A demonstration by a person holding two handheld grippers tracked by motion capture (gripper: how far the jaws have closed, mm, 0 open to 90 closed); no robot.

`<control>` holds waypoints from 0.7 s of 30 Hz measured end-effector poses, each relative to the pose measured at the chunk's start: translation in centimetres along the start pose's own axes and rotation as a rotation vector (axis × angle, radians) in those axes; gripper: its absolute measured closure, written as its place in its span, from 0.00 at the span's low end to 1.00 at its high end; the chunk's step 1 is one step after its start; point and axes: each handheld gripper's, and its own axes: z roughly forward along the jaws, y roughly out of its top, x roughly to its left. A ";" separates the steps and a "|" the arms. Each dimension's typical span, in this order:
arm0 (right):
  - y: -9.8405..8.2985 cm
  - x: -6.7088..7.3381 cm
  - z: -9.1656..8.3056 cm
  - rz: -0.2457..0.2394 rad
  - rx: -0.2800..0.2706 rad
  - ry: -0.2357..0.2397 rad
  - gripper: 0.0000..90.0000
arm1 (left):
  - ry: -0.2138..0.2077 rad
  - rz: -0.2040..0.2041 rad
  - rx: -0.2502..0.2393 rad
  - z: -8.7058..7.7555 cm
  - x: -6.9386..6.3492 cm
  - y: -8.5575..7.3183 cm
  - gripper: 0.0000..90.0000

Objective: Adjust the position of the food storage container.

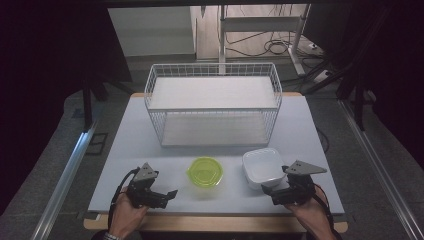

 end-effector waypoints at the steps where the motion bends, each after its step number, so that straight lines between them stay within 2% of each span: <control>1: 0.0 -0.1 0.0 0.001 -0.002 -0.012 0.00 | 0.013 0.006 0.007 0.1 -0.1 0.0 0.02; 5: 0.0 0.0 -0.3 0.009 -0.006 -0.039 0.06 | 0.008 0.016 -0.004 0.1 -0.1 0.1 0.01; 8: 0.0 0.0 -0.2 0.015 -0.004 -0.037 0.08 | 0.029 0.040 -0.004 0.0 -0.4 0.2 0.04; 14: 0.0 0.2 0.0 0.007 0.003 -0.037 0.10 | 0.033 0.081 0.028 0.4 -0.8 0.3 0.09; 18: 0.0 0.3 0.1 -0.002 0.003 -0.041 0.11 | 0.026 0.091 0.020 0.4 -1.0 0.4 0.14; 21: 0.0 0.4 0.0 -0.006 0.003 -0.044 0.11 | -0.005 0.090 -0.009 0.2 -1.3 0.7 0.20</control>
